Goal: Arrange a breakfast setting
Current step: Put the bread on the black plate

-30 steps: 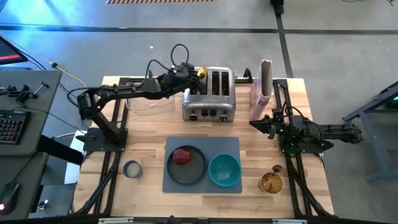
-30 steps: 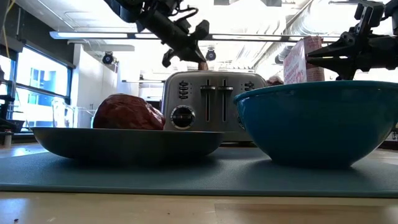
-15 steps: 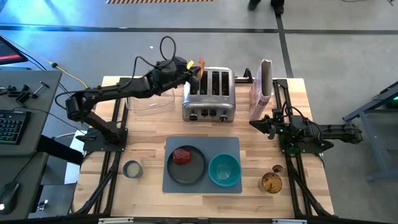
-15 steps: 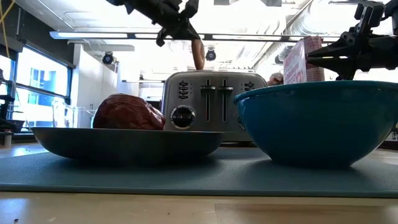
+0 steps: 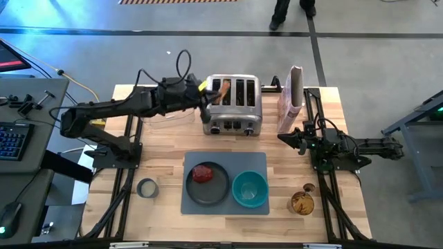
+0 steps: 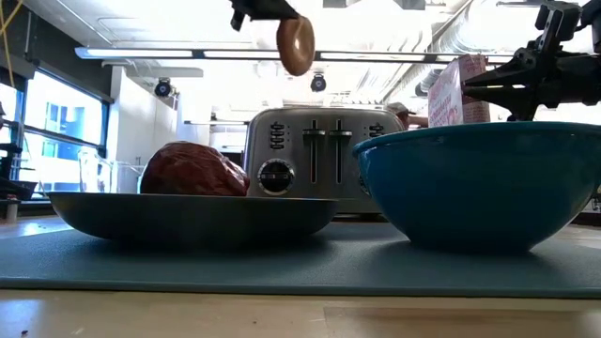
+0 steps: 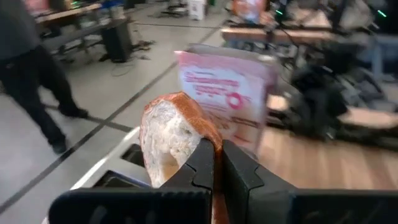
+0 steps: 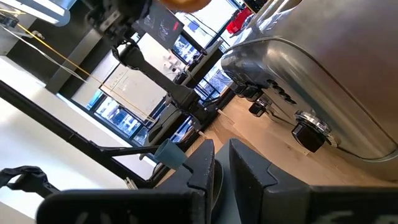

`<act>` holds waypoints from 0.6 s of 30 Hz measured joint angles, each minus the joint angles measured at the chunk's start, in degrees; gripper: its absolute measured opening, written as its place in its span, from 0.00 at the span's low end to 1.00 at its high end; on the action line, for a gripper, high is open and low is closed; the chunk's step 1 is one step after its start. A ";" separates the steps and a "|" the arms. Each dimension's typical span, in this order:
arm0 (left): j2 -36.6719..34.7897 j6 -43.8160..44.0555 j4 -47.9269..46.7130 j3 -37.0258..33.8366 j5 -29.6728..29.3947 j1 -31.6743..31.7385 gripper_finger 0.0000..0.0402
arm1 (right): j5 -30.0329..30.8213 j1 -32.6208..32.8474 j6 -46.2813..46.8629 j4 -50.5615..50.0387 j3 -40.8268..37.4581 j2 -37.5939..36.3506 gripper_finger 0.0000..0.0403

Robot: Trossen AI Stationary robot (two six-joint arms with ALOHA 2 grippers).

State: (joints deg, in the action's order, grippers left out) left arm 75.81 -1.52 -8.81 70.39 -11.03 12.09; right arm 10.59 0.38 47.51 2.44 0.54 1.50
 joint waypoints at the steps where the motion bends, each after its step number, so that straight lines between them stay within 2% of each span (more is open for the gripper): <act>1: -0.36 -0.67 -0.92 0.00 -0.01 -1.14 0.00 | 0.02 0.00 0.02 0.00 0.00 0.00 0.09; 11: -0.79 -1.18 -7.99 0.00 -0.17 -12.04 0.00 | 0.00 0.00 0.04 0.00 0.02 0.00 0.09; 18: -0.70 -0.22 -12.00 0.00 -3.16 -21.32 0.00 | 0.00 0.00 0.04 0.00 0.00 0.00 0.09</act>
State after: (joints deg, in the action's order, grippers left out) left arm 75.11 -1.74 -20.81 70.39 -14.19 -9.23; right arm 10.59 0.38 47.55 2.44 0.54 1.50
